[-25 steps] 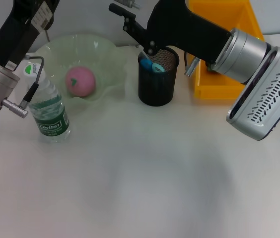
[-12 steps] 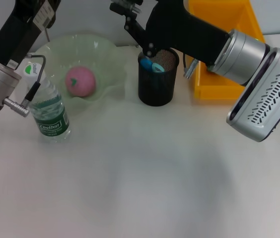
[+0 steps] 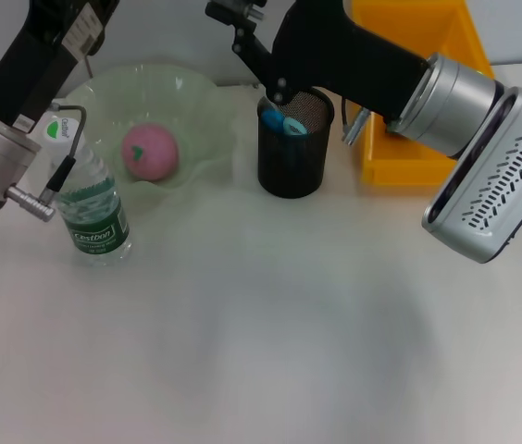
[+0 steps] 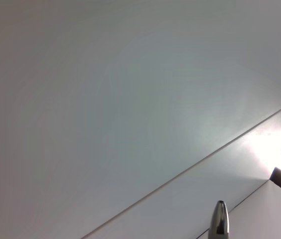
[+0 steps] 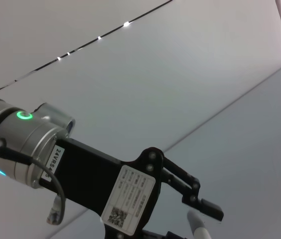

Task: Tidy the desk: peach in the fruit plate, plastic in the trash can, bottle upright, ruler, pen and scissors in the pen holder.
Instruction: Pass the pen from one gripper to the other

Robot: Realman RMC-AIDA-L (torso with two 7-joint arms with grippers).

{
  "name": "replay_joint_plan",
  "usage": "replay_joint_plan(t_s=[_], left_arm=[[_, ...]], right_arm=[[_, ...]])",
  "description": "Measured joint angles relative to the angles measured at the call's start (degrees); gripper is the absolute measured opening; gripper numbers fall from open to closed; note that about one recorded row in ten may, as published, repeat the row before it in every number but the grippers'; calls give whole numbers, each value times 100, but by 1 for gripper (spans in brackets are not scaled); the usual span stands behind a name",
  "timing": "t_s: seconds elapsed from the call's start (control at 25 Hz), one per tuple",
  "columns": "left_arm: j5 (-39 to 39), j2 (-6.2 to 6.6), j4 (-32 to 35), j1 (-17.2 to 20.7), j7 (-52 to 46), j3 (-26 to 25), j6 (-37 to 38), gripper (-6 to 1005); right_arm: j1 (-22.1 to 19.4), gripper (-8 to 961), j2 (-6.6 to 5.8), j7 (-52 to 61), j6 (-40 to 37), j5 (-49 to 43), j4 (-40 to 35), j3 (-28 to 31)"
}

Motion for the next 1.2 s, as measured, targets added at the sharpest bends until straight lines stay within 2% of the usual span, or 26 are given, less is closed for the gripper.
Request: replay_joint_plan(t_s=[0.48,0.56,0.76,0.8,0.92,1.04,1.16,1.2], left_arm=[[-22,3,19,37,75,-15,114,404],[-23,5,20,49,92,-28,146,565],[-26,23,24,113,210,-71,311,745],[-26,37,26,148,332,-92,410,781],[-10,50,39,223,642,-133,619,801],[150,110,41,326,1304,-146,1026,815],[582,272,58,380,1790,-146,1320,814],[856,361,65,393,1980,-151,1390,814]], right_arm=[[-51,137,-2,-1,-140,182,1,39],[-58,137,-2,10,-181,257,8,42],[-61,137,-2,167,-374,707,162,16],[-66,137,-5,304,-478,886,207,29],[-162,137,-34,998,-713,1323,199,77],[-443,137,-65,2099,-790,1639,-144,88],[-853,137,-102,3360,-628,1646,-850,98],[-983,137,-121,3789,-523,1594,-1102,99]])
